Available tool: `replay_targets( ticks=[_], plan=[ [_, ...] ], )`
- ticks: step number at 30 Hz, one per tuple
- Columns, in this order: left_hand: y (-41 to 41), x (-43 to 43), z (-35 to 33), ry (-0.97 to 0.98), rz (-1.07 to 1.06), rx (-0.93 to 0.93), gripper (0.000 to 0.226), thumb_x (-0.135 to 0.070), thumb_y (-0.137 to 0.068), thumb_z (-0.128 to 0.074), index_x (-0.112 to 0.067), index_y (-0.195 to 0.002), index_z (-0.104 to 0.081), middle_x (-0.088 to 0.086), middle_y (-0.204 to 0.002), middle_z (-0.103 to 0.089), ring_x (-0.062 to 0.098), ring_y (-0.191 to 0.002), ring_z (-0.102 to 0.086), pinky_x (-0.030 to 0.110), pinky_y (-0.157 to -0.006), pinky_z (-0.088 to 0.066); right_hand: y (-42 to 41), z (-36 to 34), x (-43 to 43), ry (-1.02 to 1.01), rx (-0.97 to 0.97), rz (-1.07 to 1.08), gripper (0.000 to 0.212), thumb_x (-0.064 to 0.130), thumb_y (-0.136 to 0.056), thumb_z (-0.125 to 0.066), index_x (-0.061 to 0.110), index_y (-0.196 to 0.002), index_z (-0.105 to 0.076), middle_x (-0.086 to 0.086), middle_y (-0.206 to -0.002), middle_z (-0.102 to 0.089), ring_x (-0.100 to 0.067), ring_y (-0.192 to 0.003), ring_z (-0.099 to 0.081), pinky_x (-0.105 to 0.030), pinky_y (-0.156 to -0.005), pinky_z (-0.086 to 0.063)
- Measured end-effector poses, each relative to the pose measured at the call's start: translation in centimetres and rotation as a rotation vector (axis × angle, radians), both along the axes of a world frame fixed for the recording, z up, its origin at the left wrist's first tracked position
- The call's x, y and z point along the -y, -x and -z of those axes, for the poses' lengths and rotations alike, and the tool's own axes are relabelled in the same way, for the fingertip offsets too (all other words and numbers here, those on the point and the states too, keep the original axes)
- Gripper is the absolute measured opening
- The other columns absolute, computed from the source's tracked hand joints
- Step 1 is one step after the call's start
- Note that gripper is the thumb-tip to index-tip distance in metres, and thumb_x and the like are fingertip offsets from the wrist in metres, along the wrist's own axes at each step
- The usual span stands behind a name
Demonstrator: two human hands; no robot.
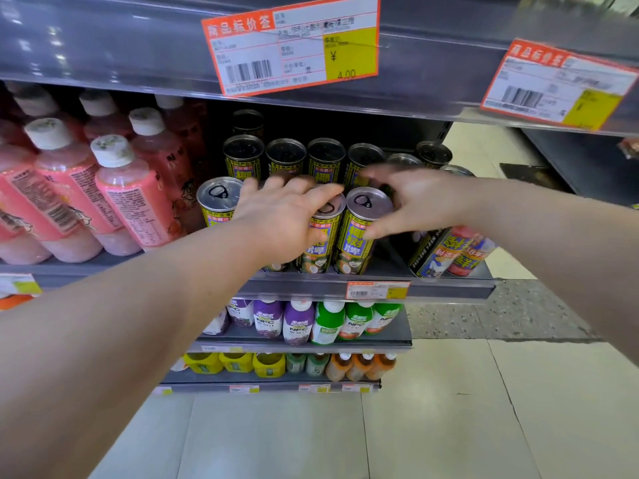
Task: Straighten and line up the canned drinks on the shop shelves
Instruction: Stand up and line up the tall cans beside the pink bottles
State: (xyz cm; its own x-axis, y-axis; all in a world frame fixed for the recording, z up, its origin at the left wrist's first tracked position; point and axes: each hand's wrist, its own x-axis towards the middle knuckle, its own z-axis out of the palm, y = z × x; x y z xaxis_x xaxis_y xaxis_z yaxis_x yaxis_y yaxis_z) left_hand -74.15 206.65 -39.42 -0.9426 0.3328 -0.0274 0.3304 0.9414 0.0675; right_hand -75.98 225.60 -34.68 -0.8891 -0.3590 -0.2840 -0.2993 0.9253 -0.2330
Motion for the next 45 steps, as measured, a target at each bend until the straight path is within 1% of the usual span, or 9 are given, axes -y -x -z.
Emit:
replay_targets(
  ticks=[4,8,16,20,24,30,35,38,45],
  plan=[
    [0.0,0.0,0.1,0.011,-0.006,0.001,0.067,-0.052,-0.09,-0.046,-0.047,-0.143,-0.005,-0.01,-0.152,-0.021,0.024,-0.134,-0.023,0.045,-0.105,-0.023,0.4,-2.8,-4.1,-0.089,-0.101,0.087,0.06,0.041,-0.076,-0.072,0.026,-0.128,-0.047,0.004,-0.118,-0.051,-0.015,-0.099,-0.048,-0.022,-0.079,-0.034],
    [-0.1,-0.2,0.0,0.017,-0.014,0.003,0.067,-0.052,-0.09,-0.046,-0.047,-0.143,-0.005,-0.01,-0.152,-0.021,0.024,-0.134,-0.023,0.045,-0.105,-0.023,-1.1,-3.0,-6.7,-0.46,0.006,0.045,0.074,0.044,-0.071,-0.075,0.034,-0.135,-0.039,0.003,-0.125,-0.052,-0.017,-0.103,-0.049,-0.021,-0.077,-0.036],
    [-0.2,-0.3,-0.1,0.023,-0.019,0.011,0.068,-0.053,-0.09,-0.046,-0.047,-0.143,-0.005,-0.011,-0.152,-0.021,0.024,-0.135,-0.022,0.045,-0.106,-0.022,-1.7,-1.0,-7.4,-0.625,-0.266,-0.115,0.067,0.033,-0.077,-0.067,0.035,-0.136,-0.036,0.001,-0.135,-0.042,-0.024,-0.117,-0.05,-0.034,-0.087,-0.045],
    [-0.2,-0.2,-0.1,0.022,-0.021,0.006,0.067,-0.053,-0.09,-0.046,-0.047,-0.143,-0.005,-0.011,-0.152,-0.022,0.024,-0.135,-0.022,0.046,-0.106,-0.022,-1.6,-1.3,-6.9,-0.469,-0.19,-0.087,0.065,0.038,-0.076,-0.07,0.031,-0.134,-0.041,-0.002,-0.126,-0.055,-0.024,-0.112,-0.053,-0.031,-0.082,-0.044],
    [-0.2,-0.2,-0.1,0.018,-0.022,0.005,0.068,-0.053,-0.089,-0.046,-0.047,-0.143,-0.006,-0.01,-0.151,-0.023,0.024,-0.135,-0.023,0.045,-0.106,-0.023,-1.0,-0.4,-4.8,-0.201,-0.159,-0.06,0.065,0.038,-0.074,-0.073,0.021,-0.132,-0.048,-0.006,-0.13,-0.055,-0.025,-0.117,-0.051,-0.035,-0.096,-0.043],
    [-0.2,-0.2,-0.2,0.011,-0.014,0.007,0.068,-0.051,-0.09,-0.047,-0.046,-0.143,-0.006,-0.01,-0.151,-0.023,0.024,-0.135,-0.022,0.046,-0.106,-0.023,0.0,0.5,-3.6,-0.082,-0.045,0.021,0.105,0.037,-0.068,-0.08,0.023,-0.149,-0.014,-0.003,-0.149,-0.037,-0.02,-0.133,-0.038,-0.025,-0.104,-0.033],
    [-0.1,-0.1,0.0,0.009,-0.011,-0.002,0.067,-0.052,-0.09,-0.046,-0.047,-0.143,-0.005,-0.011,-0.151,-0.022,0.024,-0.135,-0.021,0.045,-0.105,-0.023,-0.8,2.1,-5.3,0.153,-0.005,0.117,0.103,0.023,-0.067,-0.082,0.028,-0.148,-0.018,0.005,-0.146,-0.039,-0.012,-0.133,-0.037,-0.015,-0.101,-0.027],
    [-0.1,-0.2,-0.1,0.008,-0.011,-0.005,0.067,-0.052,-0.09,-0.046,-0.047,-0.143,-0.005,-0.011,-0.151,-0.022,0.023,-0.135,-0.022,0.045,-0.105,-0.022,-0.9,3.0,-5.4,0.271,-0.005,0.141,0.101,0.023,-0.067,-0.082,0.03,-0.147,-0.022,0.006,-0.144,-0.041,-0.012,-0.132,-0.038,-0.024,-0.109,-0.029],
    [-0.2,-0.2,-0.2,0.019,-0.014,0.006,0.068,-0.053,-0.09,-0.046,-0.047,-0.143,-0.004,-0.011,-0.152,-0.021,0.024,-0.137,-0.02,0.045,-0.106,-0.022,-2.7,7.8,-5.0,0.607,0.112,0.506,0.091,0.021,-0.059,-0.087,0.022,-0.133,-0.035,-0.001,-0.126,-0.058,-0.02,-0.115,-0.056,-0.042,-0.103,-0.044]
  ],
)
